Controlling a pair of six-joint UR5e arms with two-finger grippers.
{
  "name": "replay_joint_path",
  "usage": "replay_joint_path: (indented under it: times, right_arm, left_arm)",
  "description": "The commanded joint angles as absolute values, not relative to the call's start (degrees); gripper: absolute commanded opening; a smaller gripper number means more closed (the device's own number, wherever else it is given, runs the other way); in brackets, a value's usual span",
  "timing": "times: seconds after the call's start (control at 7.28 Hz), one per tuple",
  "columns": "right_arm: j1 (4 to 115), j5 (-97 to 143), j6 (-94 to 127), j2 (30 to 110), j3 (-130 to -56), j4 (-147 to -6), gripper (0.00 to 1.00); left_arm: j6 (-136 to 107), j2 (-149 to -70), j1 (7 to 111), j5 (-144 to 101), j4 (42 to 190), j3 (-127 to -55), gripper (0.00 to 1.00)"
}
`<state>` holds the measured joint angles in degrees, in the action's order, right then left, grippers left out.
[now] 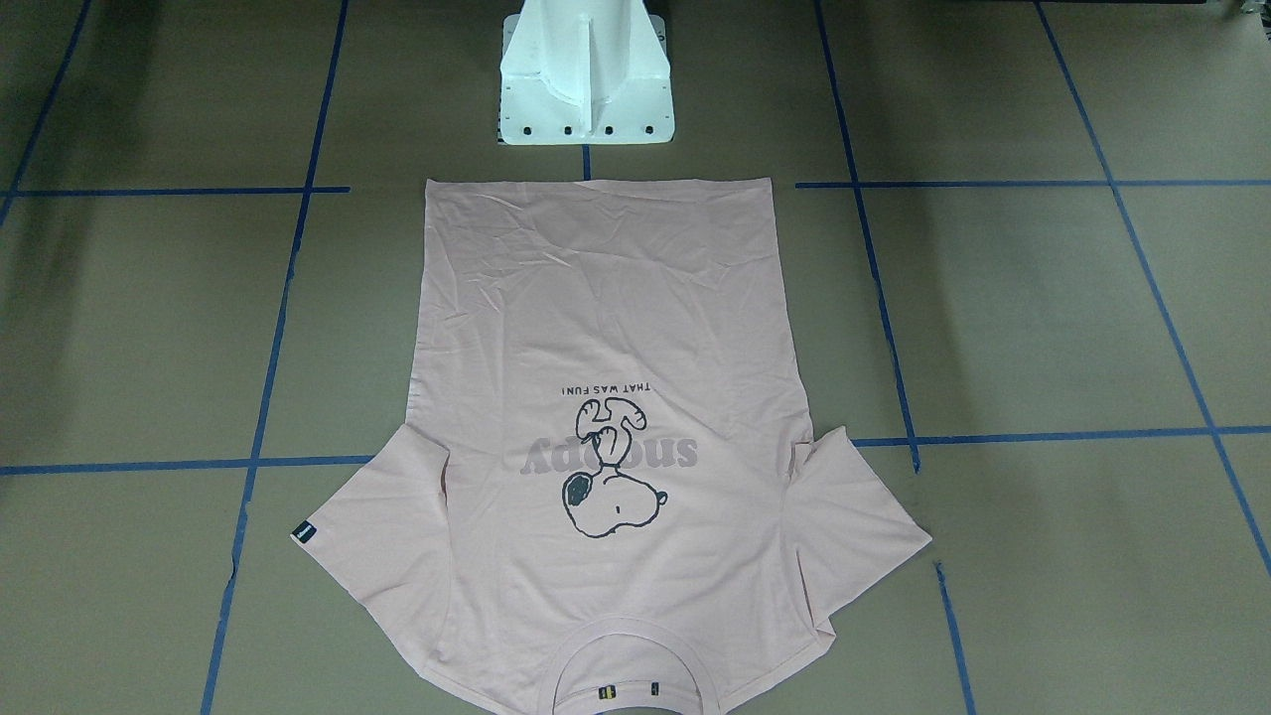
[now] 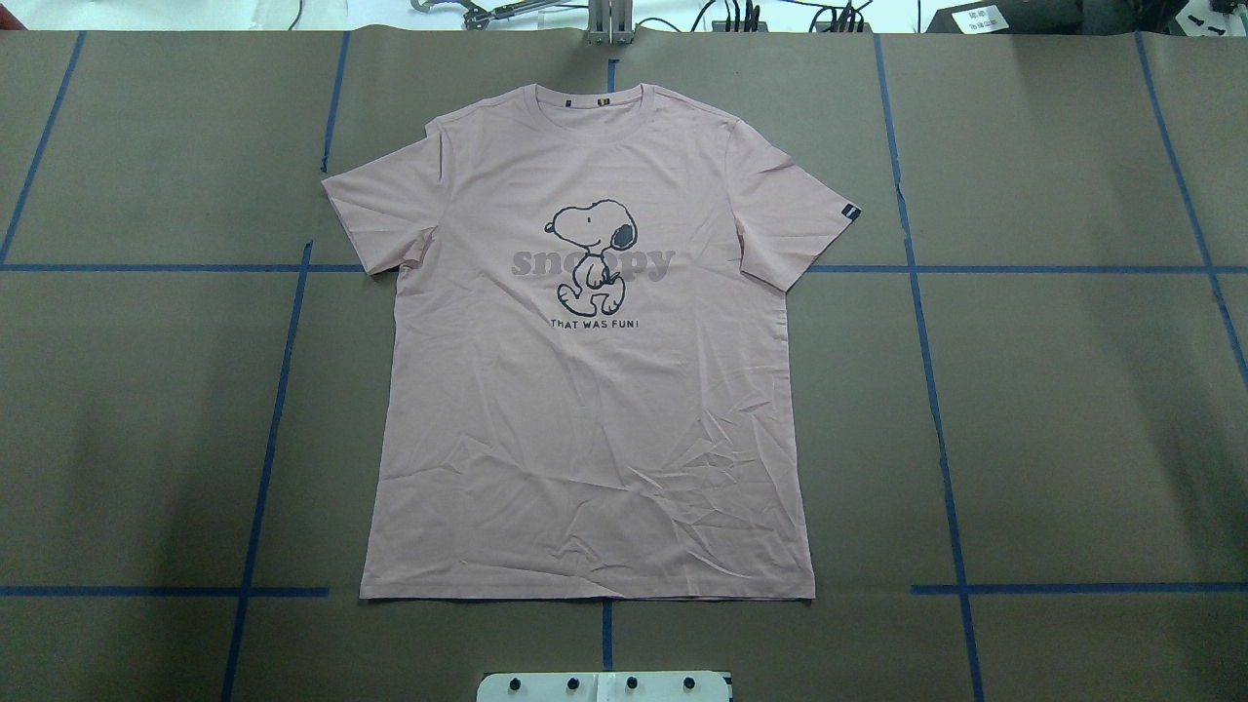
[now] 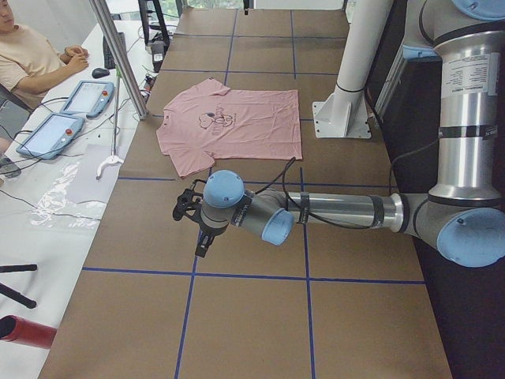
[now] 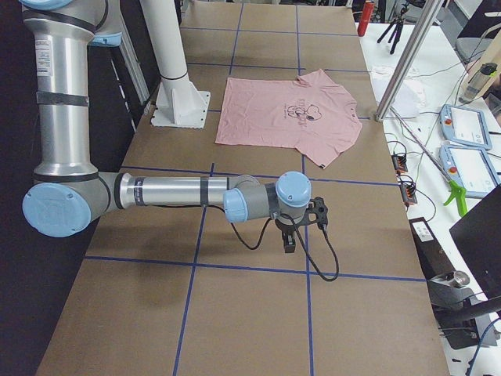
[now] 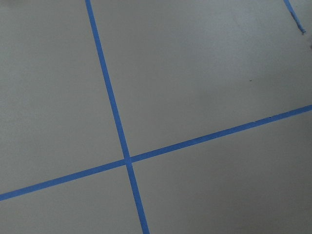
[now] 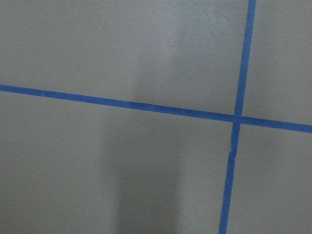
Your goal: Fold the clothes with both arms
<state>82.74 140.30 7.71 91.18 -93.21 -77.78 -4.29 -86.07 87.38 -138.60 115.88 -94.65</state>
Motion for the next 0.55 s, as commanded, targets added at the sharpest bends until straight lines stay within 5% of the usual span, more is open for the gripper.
replay_joint_path:
  times: [0.0, 0.41]
  right_arm:
    - [77.10, 140.19, 20.15, 86.60, -92.90, -71.39, 1.00]
    - [64.21, 132.77, 45.80, 69.75, -88.43, -71.10, 1.00]
  left_arm:
    - [-4.31, -86.13, 86.84, -139.57, 118.02, -94.48, 1.00]
    - [-4.31, -86.39, 86.49, -139.57, 118.91, -94.40, 1.00]
